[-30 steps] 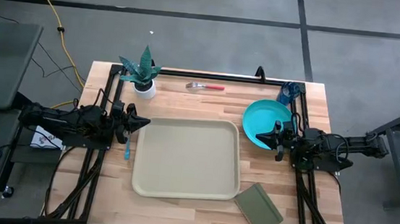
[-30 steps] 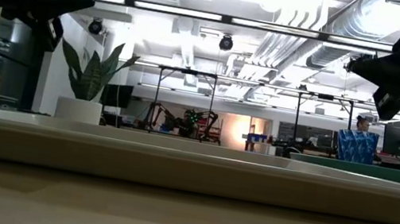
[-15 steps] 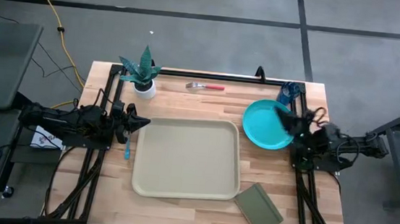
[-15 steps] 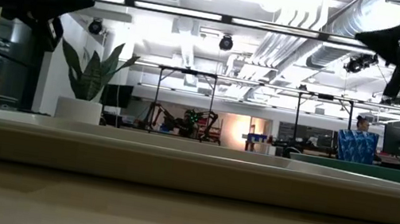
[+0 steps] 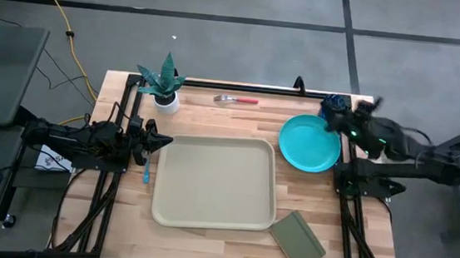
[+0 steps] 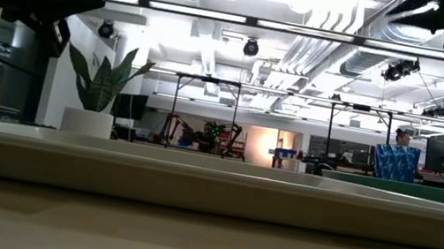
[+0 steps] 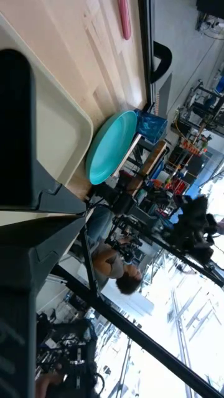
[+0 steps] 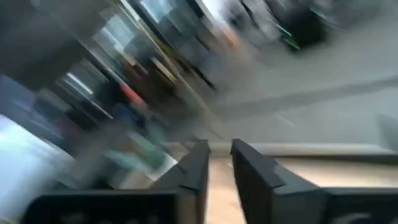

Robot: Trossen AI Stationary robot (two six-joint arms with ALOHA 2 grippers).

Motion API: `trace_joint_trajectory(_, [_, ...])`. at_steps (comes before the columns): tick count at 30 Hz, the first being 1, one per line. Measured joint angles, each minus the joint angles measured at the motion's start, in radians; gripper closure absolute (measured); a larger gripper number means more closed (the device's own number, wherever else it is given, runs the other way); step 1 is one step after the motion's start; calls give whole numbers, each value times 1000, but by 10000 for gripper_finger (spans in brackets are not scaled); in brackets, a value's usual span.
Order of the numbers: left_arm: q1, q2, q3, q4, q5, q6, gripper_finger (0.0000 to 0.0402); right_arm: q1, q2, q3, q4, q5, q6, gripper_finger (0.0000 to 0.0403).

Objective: Pick and place plate/cup/fork/spoon on tray
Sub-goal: Put the blue cup on top of the gray tray

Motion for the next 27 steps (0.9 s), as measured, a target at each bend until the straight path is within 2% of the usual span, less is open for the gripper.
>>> trace_joint_trajectory(5, [0, 0, 0, 0, 0, 0, 401, -241, 344, 299, -448, -164, -8, 225])
trace_joint_trajectory(10, [0, 0, 0, 0, 0, 0, 401, -536, 642, 487, -737, -279, -65, 157])
trace_joint_trajectory(14, [0, 0, 0, 0, 0, 0, 401, -693, 794, 516, -772, -440, -141, 143])
trace_joint_trajectory(16, [0, 0, 0, 0, 0, 0, 401, -743, 848, 517, -771, -481, -167, 142])
trace_joint_trajectory(27, [0, 0, 0, 0, 0, 0, 401, -841, 1022, 518, -724, -397, -266, 142])
